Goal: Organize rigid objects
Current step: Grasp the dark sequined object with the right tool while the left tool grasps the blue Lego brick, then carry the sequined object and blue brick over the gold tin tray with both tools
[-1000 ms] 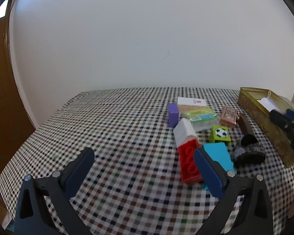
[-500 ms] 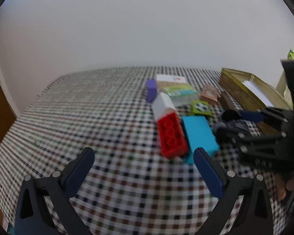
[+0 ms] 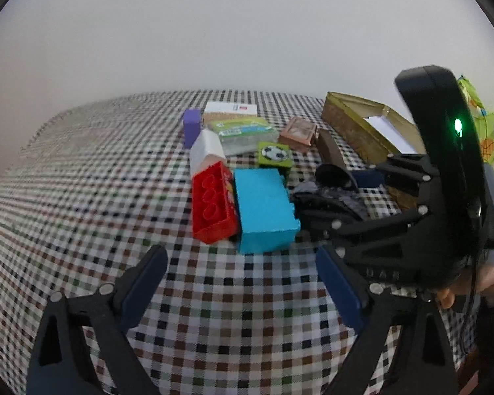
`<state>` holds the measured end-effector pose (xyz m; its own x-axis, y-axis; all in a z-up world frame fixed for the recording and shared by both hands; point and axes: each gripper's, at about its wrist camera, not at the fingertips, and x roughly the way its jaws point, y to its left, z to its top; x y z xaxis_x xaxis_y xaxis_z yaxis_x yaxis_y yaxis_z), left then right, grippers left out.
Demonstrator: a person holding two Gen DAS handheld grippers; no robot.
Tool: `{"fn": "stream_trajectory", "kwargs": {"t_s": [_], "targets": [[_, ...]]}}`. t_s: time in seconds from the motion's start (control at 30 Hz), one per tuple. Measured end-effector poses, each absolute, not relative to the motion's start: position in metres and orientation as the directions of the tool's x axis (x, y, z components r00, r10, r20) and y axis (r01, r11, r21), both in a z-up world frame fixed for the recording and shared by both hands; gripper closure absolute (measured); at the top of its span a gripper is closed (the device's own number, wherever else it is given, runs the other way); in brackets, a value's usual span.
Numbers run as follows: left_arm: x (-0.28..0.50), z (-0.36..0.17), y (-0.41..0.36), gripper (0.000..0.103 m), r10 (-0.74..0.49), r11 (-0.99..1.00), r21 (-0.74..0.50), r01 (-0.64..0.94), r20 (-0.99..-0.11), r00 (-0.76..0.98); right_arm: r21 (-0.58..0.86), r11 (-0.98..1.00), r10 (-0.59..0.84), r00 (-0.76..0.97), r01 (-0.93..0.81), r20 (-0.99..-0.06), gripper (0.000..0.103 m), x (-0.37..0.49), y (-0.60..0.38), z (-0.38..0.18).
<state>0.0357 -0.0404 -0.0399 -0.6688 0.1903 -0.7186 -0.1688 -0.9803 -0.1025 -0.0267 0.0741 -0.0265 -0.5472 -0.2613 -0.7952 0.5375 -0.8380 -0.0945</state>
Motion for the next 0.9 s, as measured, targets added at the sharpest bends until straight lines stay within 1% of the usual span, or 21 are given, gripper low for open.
{"fn": "stream_trajectory", "kwargs": {"t_s": [0.03,0.17,0.27,0.3,0.37,0.43,0.47,0.57,0.6,0.67,0.73,0.8,0.9], "targets": [[0.035,-0.042,-0.040,0.010,0.200,-0.979,-0.116,-0.169,-0.724,-0.660,-0.069,-0.839,-0.280,-0.538,0.539,-0.795,0.054,-0.029,0.075,-0.027],[0.032,-0.044,-0.031,0.010,0.186,-0.982,-0.111,-0.154,-0.731,-0.656,-0.062,-0.839,-0.301,-0.556,0.540,-0.774,0.056,-0.024,0.077,-0.028],[0.028,-0.046,-0.019,0.010,0.174,-0.984,-0.101,-0.148,-0.729,-0.662,-0.022,-0.848,-0.338,-0.572,0.530,-0.748,0.056,-0.019,0.082,-0.025],[0.025,-0.046,-0.015,0.012,0.170,-0.985,-0.097,-0.145,-0.729,-0.663,-0.023,-0.858,-0.333,-0.591,0.512,-0.735,0.057,-0.018,0.085,-0.023],[0.019,-0.047,-0.013,0.020,0.170,-0.985,-0.104,-0.139,-0.738,-0.653,-0.013,-0.876,-0.336,-0.631,0.481,-0.699,0.057,-0.016,0.096,-0.014],[0.008,-0.053,-0.014,0.029,0.189,-0.982,-0.132,-0.137,-0.757,-0.625,0.039,-0.888,-0.368,-0.655,0.459,-0.660,0.057,-0.015,0.111,-0.003],[0.004,-0.055,-0.014,0.032,0.201,-0.980,-0.150,-0.134,-0.764,-0.614,0.051,-0.896,-0.370,-0.680,0.441,-0.633,0.057,-0.013,0.119,0.004],[-0.003,-0.055,-0.004,0.037,0.192,-0.981,-0.140,-0.131,-0.765,-0.614,0.038,-0.918,-0.341,-0.737,0.394,-0.583,0.057,-0.005,0.132,0.014],[-0.006,-0.055,0.000,0.038,0.178,-0.984,-0.128,-0.124,-0.767,-0.616,0.046,-0.921,-0.341,-0.743,0.387,-0.577,0.057,-0.004,0.135,0.015],[-0.013,-0.056,0.004,0.042,0.150,-0.989,-0.110,-0.103,-0.770,-0.620,0.071,-0.926,-0.343,-0.745,0.372,-0.572,0.056,-0.002,0.141,0.016],[-0.019,-0.055,0.004,0.054,0.125,-0.992,-0.098,-0.077,-0.769,-0.626,0.086,-0.931,-0.338,-0.748,0.355,-0.571,0.056,-0.004,0.145,0.016],[-0.030,-0.055,0.007,0.060,0.104,-0.995,-0.084,-0.061,-0.770,-0.629,0.107,-0.933,-0.341,-0.753,0.342,-0.563,0.056,-0.002,0.149,0.017],[-0.033,-0.054,0.003,0.061,0.102,-0.995,-0.081,-0.062,-0.769,-0.631,0.117,-0.936,-0.341,-0.764,0.333,-0.547,0.056,-0.011,0.147,0.017]]}}
